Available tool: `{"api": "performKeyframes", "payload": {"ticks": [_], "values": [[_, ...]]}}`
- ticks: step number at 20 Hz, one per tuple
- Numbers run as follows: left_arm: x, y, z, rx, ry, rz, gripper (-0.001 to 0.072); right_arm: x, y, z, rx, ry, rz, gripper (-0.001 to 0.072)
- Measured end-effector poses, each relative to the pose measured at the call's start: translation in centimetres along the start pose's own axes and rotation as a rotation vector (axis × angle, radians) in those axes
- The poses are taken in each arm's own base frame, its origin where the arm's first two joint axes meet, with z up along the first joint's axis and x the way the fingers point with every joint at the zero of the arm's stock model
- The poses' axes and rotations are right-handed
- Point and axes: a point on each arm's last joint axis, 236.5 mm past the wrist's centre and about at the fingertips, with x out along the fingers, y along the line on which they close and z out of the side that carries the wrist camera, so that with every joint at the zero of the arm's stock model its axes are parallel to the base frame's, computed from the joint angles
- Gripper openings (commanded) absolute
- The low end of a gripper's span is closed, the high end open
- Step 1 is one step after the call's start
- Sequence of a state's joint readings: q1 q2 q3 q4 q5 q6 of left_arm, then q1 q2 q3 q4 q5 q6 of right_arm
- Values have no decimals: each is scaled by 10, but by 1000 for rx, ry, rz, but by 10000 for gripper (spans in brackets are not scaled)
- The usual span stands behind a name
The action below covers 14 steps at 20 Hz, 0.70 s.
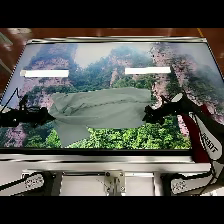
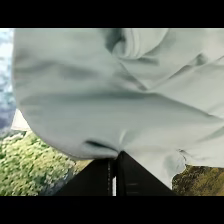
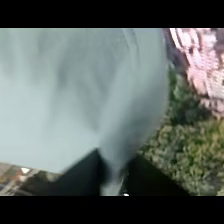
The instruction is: Fold the shirts.
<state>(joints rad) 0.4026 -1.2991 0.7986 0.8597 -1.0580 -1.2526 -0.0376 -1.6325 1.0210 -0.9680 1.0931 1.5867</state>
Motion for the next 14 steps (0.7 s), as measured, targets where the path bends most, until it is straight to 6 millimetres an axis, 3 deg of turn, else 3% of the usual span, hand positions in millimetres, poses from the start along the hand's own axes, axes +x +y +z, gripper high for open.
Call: {"api": "performKeyframes", "payload": {"ticks": [2,4,6,7,9,11,13,14], "values": [[-5,-5,3,26,-3,-6,32,-1,6,2,-12,-12,11,70],[-18,-17,11,78,-32,-15,32,-17,26,6,-85,-50,44,70],[-52,-43,33,168,-132,-24,33,-51,50,14,-211,-131,64,70],[-76,-61,46,226,-203,-27,34,-80,69,20,-296,-207,74,70],[-144,-110,69,369,-397,-32,35,-152,109,27,-470,-400,77,70],[-236,-172,76,524,-653,-38,35,-249,155,22,-626,-680,83,70],[-339,-236,59,666,-947,-49,35,-360,198,-8,-741,-1013,111,70],[-390,-265,40,728,-1094,-57,35,-414,213,-33,-784,-1178,126,70]]}}
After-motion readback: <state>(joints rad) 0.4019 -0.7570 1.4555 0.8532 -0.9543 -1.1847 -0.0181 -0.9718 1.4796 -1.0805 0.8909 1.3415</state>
